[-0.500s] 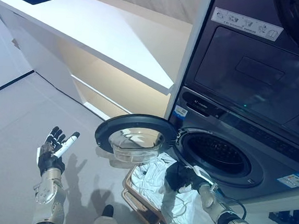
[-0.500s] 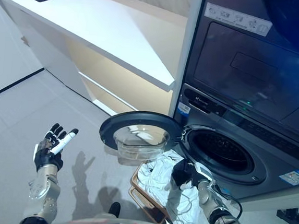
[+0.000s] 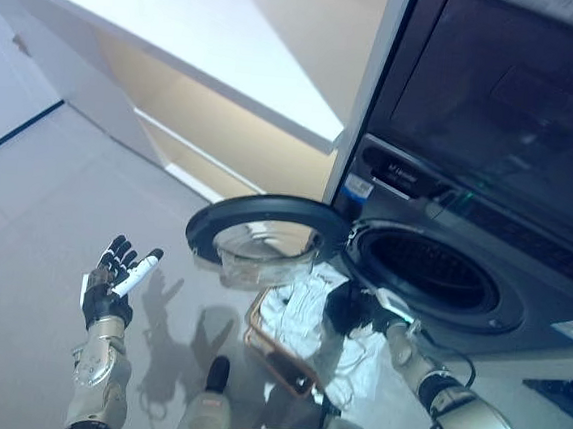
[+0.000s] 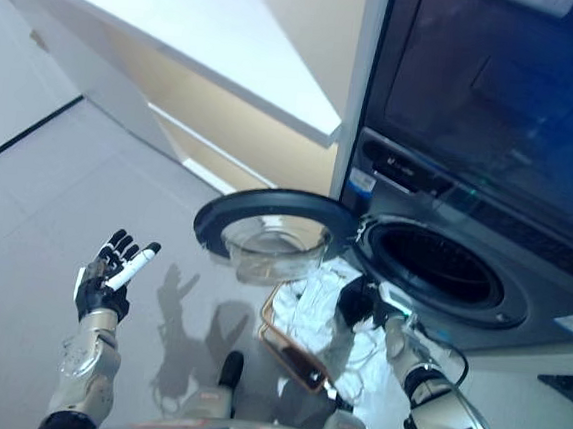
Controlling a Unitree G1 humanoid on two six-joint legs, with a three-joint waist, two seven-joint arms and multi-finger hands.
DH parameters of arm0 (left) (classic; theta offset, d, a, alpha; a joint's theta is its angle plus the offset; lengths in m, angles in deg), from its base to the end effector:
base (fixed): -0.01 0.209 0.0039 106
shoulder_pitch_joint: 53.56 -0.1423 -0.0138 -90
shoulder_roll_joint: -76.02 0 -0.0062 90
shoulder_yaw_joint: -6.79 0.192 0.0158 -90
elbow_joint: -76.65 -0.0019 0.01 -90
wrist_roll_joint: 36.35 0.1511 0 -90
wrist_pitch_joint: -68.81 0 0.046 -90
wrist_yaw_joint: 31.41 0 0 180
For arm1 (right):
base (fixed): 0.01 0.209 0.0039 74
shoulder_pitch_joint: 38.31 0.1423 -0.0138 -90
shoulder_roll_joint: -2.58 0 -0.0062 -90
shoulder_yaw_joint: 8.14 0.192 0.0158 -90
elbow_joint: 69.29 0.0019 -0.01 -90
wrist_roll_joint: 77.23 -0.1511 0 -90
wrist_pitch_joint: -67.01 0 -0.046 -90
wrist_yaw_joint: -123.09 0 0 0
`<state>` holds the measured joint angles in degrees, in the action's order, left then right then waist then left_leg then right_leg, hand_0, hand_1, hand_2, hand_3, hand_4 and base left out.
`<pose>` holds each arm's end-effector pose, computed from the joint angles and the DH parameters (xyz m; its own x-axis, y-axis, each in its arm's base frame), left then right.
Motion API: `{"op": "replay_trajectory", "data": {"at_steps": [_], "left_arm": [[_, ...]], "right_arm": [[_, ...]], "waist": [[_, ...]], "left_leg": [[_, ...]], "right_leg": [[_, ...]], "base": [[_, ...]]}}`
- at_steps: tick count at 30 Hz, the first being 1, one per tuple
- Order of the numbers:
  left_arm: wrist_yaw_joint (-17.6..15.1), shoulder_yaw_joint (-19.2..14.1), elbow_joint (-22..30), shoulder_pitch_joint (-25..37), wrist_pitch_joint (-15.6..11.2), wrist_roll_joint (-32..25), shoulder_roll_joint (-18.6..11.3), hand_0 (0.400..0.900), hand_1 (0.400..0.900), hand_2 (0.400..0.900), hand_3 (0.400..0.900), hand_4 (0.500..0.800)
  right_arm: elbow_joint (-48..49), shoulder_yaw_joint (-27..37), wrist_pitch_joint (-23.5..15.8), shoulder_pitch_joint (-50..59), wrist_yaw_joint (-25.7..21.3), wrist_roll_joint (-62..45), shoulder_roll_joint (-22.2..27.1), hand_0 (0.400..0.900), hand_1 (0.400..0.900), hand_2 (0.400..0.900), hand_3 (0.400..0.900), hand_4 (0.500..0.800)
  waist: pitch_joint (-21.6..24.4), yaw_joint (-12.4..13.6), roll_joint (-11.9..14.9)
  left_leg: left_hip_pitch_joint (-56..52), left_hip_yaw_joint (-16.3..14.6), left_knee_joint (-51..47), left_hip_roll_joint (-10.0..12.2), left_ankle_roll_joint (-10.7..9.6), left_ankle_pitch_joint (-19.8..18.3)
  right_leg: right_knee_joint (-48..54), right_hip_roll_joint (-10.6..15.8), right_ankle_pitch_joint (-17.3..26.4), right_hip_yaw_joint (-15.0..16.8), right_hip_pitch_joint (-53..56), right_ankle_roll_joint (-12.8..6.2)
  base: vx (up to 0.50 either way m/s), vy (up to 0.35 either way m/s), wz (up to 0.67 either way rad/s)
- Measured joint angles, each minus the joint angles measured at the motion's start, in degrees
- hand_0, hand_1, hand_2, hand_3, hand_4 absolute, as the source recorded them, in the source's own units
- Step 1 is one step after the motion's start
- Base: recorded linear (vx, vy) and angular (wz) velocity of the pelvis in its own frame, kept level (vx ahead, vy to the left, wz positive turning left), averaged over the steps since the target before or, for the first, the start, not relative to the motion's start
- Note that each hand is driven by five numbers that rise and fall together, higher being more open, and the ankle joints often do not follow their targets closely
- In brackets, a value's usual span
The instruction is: Put the clothes in the basket into the washing machine.
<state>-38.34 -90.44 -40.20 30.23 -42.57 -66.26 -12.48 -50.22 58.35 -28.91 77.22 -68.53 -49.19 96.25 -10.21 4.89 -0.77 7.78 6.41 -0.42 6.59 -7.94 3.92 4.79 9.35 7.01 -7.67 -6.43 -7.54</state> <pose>0.1595 0.2538 -0.0396 0.8689 0.4623 -0.1768 -0.4893 0.8563 -0.1652 0.2356 -0.2272 -0.0655 0.8264 -0.1342 -0.5468 -0.4446 0.4404 -0.7800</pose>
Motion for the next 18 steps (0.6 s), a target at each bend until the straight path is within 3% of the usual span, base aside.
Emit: {"op": "replay_trajectory", "data": {"at_steps": [5,10,15,18], "left_arm": [[0.53,1.09,4.48,2.47,-0.08,-1.78,-0.11,0.9,0.9,0.9,0.9,0.8],[0.65,1.97,8.8,5.98,-0.2,-3.91,-1.46,0.9,0.9,0.9,0.9,0.8],[0.48,3.29,13.95,7.92,-0.39,-3.95,-2.5,0.9,0.9,0.9,0.9,0.8],[0.49,5.08,15.5,8.18,-0.46,-3.95,-3.09,0.9,0.9,0.9,0.9,0.8]], "right_arm": [[-0.1,-0.28,0.7,8.16,-1.1,0.0,5.24,0.9,0.9,0.9,0.9,0.8],[0.45,-2.17,0.8,15.35,-2.27,0.02,9.57,0.9,0.9,0.9,0.9,0.8],[0.07,-2.59,0.89,21.15,-3.6,0.01,12.38,0.9,0.9,0.9,0.9,0.8],[-0.69,-3.8,0.93,23.15,-4.71,-0.01,13.95,0.9,0.9,0.9,0.9,0.8]], "waist": [[-8.1,0.73,-2.5],[-14.8,0.92,-3.17],[-19.74,1.29,-3.2],[-19.89,1.34,-3.19]], "left_leg": [[7.78,0.48,4.89,-0.94,0.24,-0.23],[16.42,0.92,10.26,-2.48,0.64,-0.68],[22.79,1.08,14.41,-3.51,1.12,-1.17],[26.51,1.24,16.42,-4.32,1.32,-1.33]], "right_leg": [[-4.6,0.8,0.16,0.69,-7.68,0.14],[-9.07,2.13,0.02,1.38,-15.78,-0.04],[-12.67,3.01,-0.13,2.23,-21.99,-0.21],[-14.14,3.73,-0.15,2.44,-25.36,-0.24]], "base": [[-0.13,0.074,0.02],[-0.12,0.041,0.0],[-0.1,0.034,0.03],[-0.07,0.028,0.0]]}}
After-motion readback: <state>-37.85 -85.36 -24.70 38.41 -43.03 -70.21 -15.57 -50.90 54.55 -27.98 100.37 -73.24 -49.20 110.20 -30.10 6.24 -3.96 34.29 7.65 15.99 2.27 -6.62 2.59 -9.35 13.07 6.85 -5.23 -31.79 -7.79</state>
